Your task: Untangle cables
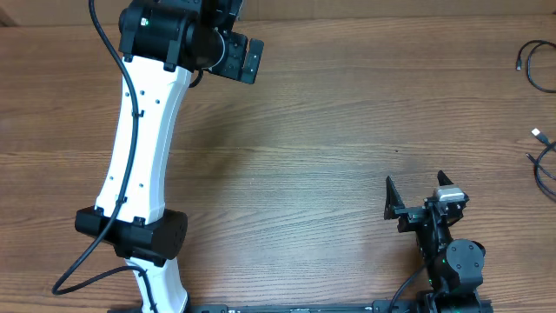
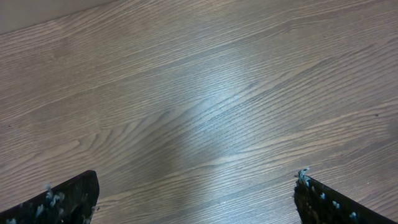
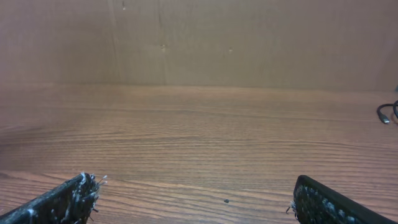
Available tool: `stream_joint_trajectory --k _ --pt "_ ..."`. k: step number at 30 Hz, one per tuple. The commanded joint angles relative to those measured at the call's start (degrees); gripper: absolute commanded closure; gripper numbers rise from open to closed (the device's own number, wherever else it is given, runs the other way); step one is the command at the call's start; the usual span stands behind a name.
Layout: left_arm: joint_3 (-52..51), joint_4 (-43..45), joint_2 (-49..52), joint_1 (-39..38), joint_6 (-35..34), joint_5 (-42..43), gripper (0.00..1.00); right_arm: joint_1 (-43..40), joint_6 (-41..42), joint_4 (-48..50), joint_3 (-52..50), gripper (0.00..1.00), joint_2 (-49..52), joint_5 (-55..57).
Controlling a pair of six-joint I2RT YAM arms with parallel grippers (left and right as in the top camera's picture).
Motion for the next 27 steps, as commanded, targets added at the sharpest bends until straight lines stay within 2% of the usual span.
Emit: stream_joint_trajectory --k 1,18,20,24,27 --pt "0.4 0.1 0.2 -0.4 1.1 -0.1 0.00 0.3 0.4 0.2 -0.6 0.00 0.3 0.8" --pt "0.4 -2.1 0.2 -0.4 0.9 -0.3 0.00 0.3 0.4 0.2 -0.6 0.00 0.3 0.8" --pt "0.5 1.1 0.1 0.2 1.0 0.8 0.00 0.3 0.4 0.2 -0.6 0.00 0.3 0.8" --pt "0.5 8.6 -0.8 1.8 4.9 9.7 0.00 0.3 0.4 0.2 -0.6 0.00 0.3 0.8" --pt "0.4 15.6 -3.5 1.9 6.8 12.6 0.00 0.3 0.4 0.2 -0.6 0.00 0.3 0.8"
